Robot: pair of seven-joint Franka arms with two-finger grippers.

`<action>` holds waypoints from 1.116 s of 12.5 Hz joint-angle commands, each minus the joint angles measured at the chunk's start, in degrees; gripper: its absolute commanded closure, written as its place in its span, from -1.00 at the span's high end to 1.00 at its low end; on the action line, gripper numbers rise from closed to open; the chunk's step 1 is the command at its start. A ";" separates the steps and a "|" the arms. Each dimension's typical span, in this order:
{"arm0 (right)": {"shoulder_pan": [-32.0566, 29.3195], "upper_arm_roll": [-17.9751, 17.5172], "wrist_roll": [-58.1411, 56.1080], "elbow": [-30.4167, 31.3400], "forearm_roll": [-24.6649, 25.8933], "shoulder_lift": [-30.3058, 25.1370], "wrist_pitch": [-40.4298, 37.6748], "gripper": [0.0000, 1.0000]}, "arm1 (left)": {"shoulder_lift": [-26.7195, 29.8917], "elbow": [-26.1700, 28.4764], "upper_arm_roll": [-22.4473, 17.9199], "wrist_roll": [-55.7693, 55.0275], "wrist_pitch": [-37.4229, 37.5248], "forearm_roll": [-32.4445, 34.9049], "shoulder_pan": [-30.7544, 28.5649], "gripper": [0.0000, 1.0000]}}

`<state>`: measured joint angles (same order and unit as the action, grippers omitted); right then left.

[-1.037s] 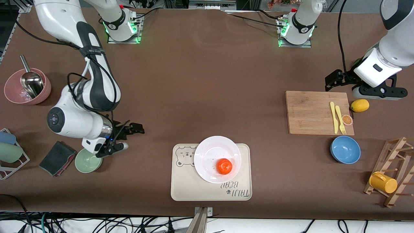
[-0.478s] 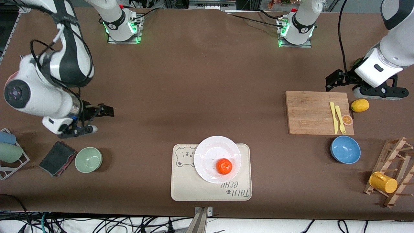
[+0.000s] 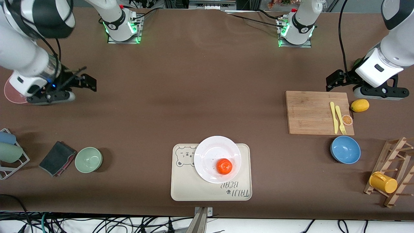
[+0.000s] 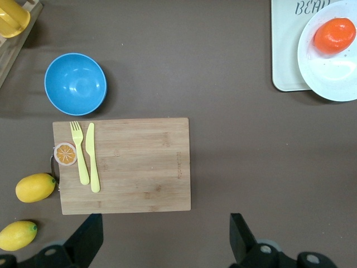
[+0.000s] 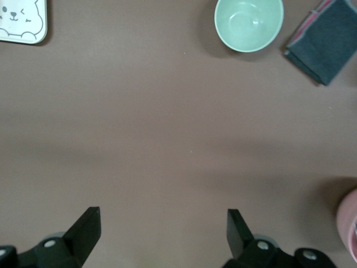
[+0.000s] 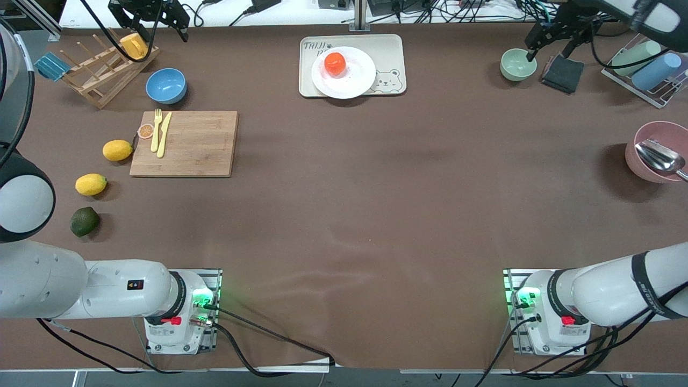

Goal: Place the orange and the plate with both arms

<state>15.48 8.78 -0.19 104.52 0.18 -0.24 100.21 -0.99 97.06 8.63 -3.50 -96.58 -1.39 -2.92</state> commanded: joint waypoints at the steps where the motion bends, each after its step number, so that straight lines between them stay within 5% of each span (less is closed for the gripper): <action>1: -1.59 -1.05 -0.06 -0.18 3.85 -2.49 -2.73 1.00 | 0.29 -0.73 0.07 0.60 0.87 -0.63 -0.24 1.00; 6: -7.38 -2.71 0.10 -6.16 3.51 -1.87 -8.19 1.00 | 0.29 -0.73 0.07 0.60 0.87 -0.63 -0.33 1.00; 14: -11.26 -6.93 1.42 -7.23 3.34 -1.17 -7.49 1.00 | 0.29 -0.65 0.07 0.60 0.87 -0.63 -0.33 1.00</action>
<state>5.83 3.21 0.34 99.07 3.18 -2.23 93.61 -0.99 97.06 8.60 -3.50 -96.58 -1.39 -2.94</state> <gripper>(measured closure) 0.000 0.000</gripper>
